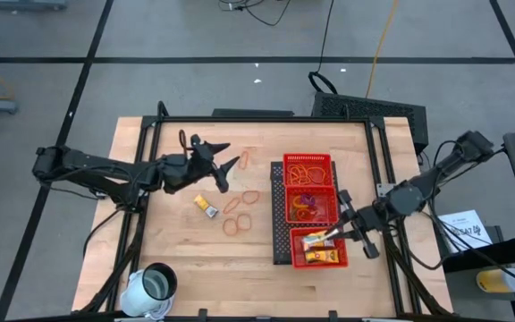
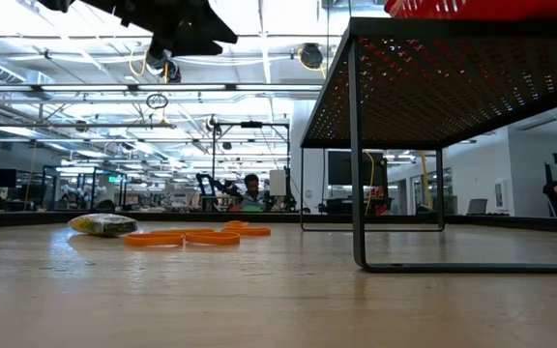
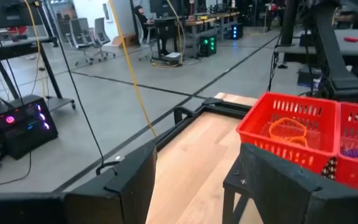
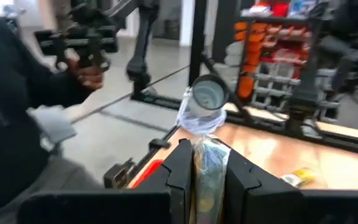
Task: Pick & Place Office Desk Supplies
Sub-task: Put the yellow pack of crayons into the bottom red bin on the shelf
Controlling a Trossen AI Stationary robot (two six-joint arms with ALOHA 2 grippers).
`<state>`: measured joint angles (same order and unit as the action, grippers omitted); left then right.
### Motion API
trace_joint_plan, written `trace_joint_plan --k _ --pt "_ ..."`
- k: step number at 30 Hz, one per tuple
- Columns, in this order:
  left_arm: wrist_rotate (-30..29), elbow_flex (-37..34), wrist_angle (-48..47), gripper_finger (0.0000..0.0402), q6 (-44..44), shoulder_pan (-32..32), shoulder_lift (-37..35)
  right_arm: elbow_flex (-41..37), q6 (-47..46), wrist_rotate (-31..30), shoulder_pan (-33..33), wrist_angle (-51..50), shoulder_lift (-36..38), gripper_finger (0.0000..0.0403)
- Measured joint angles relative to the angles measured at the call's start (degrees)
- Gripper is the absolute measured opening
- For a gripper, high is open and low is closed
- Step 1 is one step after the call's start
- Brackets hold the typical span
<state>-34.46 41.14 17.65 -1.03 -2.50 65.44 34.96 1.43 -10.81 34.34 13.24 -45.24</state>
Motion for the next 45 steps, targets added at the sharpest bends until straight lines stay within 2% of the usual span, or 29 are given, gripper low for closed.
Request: trace_joint_plan --k 3,10,16,26,32,35,37,39,42,45 --pt "0.0 0.0 0.8 0.0241 0.1 0.0 0.0 -4.3 2.3 -2.7 1.6 7.0 0.0 0.0034" --pt "0.0 0.0 1.6 0.0241 0.0 0.0 0.0 -15.8 10.0 -2.5 4.1 27.5 0.0 0.0035" --pt "0.0 0.0 1.6 0.0241 -0.5 0.0 0.0 -22.3 10.4 -2.7 4.0 42.6 0.0 0.0082" --pt "0.0 0.0 1.6 0.0241 -1.0 0.0 0.0 -22.9 13.0 -2.7 4.0 44.7 -1.0 0.0164" --pt "0.0 0.0 1.6 0.0241 -1.0 0.0 0.0 -22.9 10.8 -2.8 4.0 46.8 -0.7 0.0174" --pt "0.0 0.0 1.7 0.0241 -1.0 0.0 0.0 -22.1 11.7 -6.9 4.1 47.9 0.9 0.0169" --pt "0.0 0.0 1.6 0.0241 -0.9 0.0 0.1 -20.2 12.6 -11.6 4.1 44.1 3.4 0.0165" --pt "0.0 0.0 1.5 0.0241 -0.8 0.0 0.1 -16.6 12.8 -15.5 4.1 33.1 5.8 0.0162" --pt "0.0 0.0 1.4 0.0241 -0.9 0.0 0.1 -7.4 7.5 -20.2 4.1 8.9 6.7 0.0157" --pt "0.0 0.0 1.4 0.0241 -0.9 0.0 0.1 4.0 -1.4 -20.9 4.1 -13.7 4.3 0.0148"
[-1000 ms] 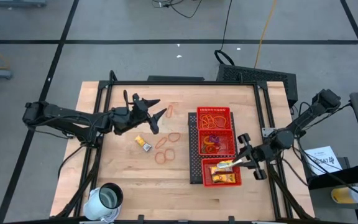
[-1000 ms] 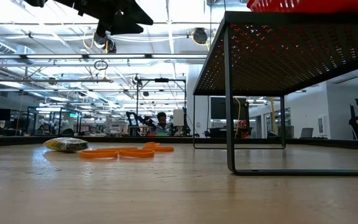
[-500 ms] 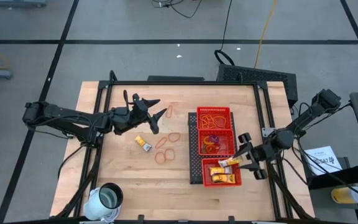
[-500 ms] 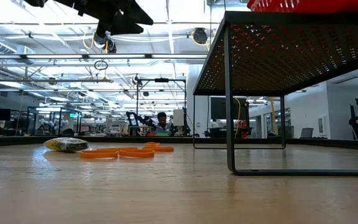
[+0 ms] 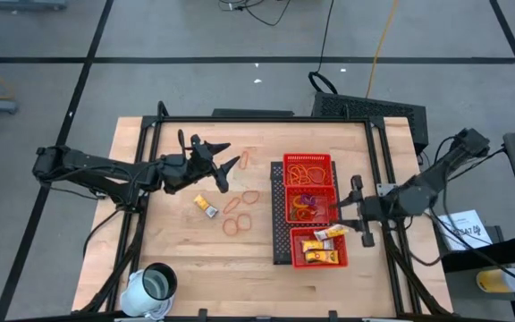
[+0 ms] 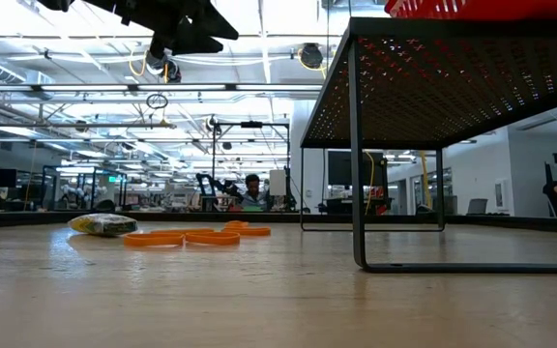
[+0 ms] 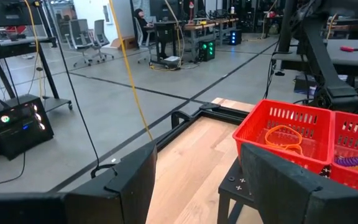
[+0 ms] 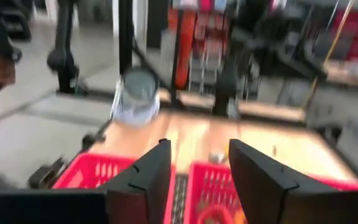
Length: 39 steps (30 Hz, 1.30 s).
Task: Pick & Place Office Desk Supplies
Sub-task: Put the yellow pack of crayons into the bottom red bin on the shelf
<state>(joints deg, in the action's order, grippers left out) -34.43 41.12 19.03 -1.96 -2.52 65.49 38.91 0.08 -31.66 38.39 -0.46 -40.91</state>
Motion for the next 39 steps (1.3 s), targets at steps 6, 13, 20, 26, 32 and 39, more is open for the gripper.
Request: trace_joint_plan --k 6,13,20,26,32,39 --pt "0.0 0.0 -0.2 0.0241 0.0 0.0 0.0 16.3 -15.0 0.4 0.0 -33.9 -4.7 0.0097" --pt "0.0 0.0 -1.3 0.0241 0.3 0.0 0.0 18.9 -26.5 1.6 0.0 -49.7 -4.2 0.0010" --pt "0.0 0.0 -1.4 0.0241 0.5 0.0 0.0 18.9 -29.7 6.1 0.1 -52.8 -4.2 0.0005" --pt "0.0 0.0 -1.4 0.0241 0.6 0.0 0.0 19.0 -35.7 8.7 0.8 -56.6 -4.5 0.0001" --pt "0.0 0.0 -1.5 0.0241 0.7 0.0 0.0 19.0 -37.7 9.7 3.2 -53.7 -6.4 0.0001" --pt "0.0 0.0 -1.5 0.0241 0.7 0.0 0.0 19.0 -33.8 10.0 5.2 -46.4 -10.7 0.0001"
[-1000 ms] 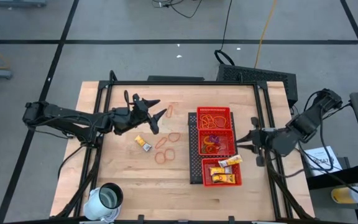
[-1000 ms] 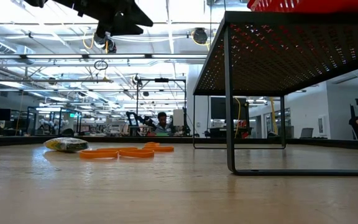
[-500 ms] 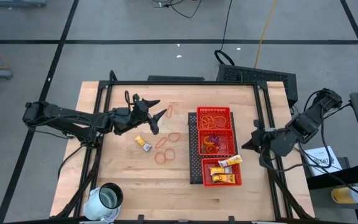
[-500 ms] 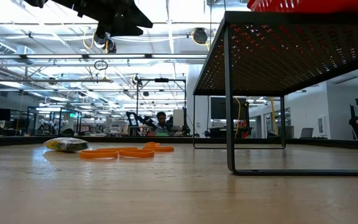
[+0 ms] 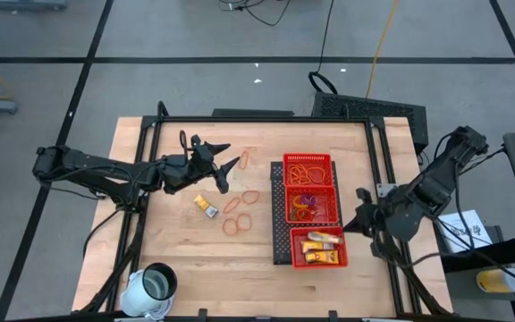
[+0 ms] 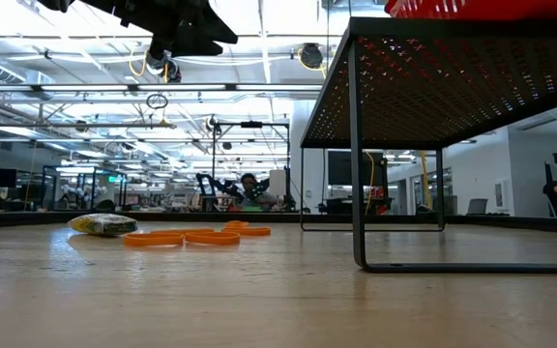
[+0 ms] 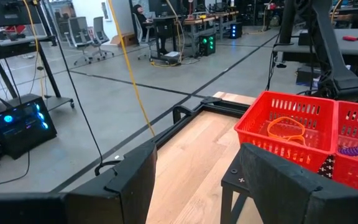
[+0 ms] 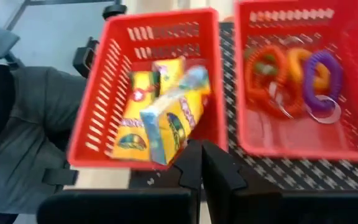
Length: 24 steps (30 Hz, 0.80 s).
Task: Pick & Place Office Desk Supplies
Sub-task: Put the yellow pack of crayons into the bottom red bin on the shelf
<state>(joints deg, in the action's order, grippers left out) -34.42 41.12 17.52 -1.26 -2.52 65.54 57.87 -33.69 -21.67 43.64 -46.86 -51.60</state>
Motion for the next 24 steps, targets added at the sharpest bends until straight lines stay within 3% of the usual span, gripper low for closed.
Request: trace_joint_plan --k 7,15,20,24 --pt "0.0 0.0 0.0 0.0241 -0.3 0.0 0.0 0.0 4.6 3.9 0.0 6.0 -4.0 0.0001" --pt "0.5 0.0 -3.7 0.0241 -1.3 -0.3 0.0 0.0 13.4 2.1 0.0 12.3 -4.0 0.0001" --pt "5.3 0.0 -13.7 0.0241 -6.9 -1.9 0.0 0.0 21.8 2.2 0.0 16.1 -1.8 0.0001" --pt "13.0 0.0 -27.4 0.0241 -14.1 -3.2 0.1 0.0 25.6 1.9 -0.2 16.2 0.2 0.0001"
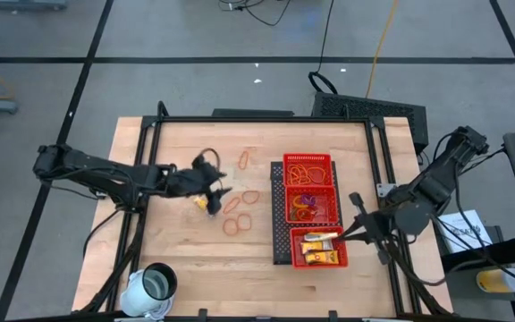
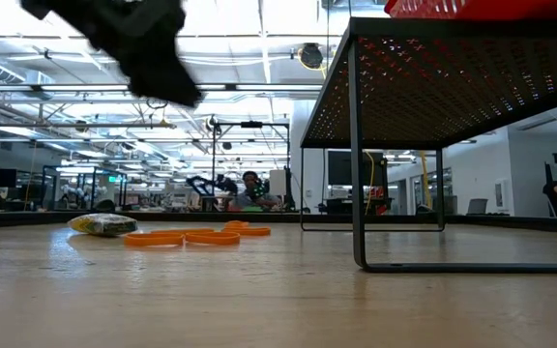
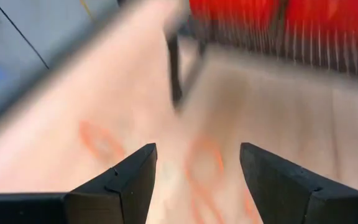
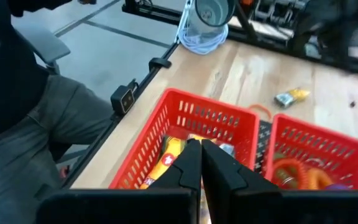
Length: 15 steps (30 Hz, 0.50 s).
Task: Pick & Place Office Desk Supplies
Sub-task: Put the yellow pack of crayons into the bottom red bin on the shelf
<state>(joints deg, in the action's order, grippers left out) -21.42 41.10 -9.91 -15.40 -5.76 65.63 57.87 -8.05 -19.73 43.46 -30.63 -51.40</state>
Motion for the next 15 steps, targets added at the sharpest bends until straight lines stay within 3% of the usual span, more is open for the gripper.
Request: trace_joint_plan --k 4,8,15 --pt "6.7 -0.1 -14.0 0.0241 -4.4 -1.6 1.9 0.0 3.5 0.0 -0.6 0.0 0.6 0.0001" --pt "5.7 -0.1 -22.1 0.0241 -1.8 -2.9 4.7 -0.8 6.8 0.0 -1.8 1.2 0.7 0.0002" --pt "6.0 0.0 -23.4 0.0241 7.5 -3.0 10.5 -4.4 6.7 0.3 -4.0 4.3 0.9 0.0001"
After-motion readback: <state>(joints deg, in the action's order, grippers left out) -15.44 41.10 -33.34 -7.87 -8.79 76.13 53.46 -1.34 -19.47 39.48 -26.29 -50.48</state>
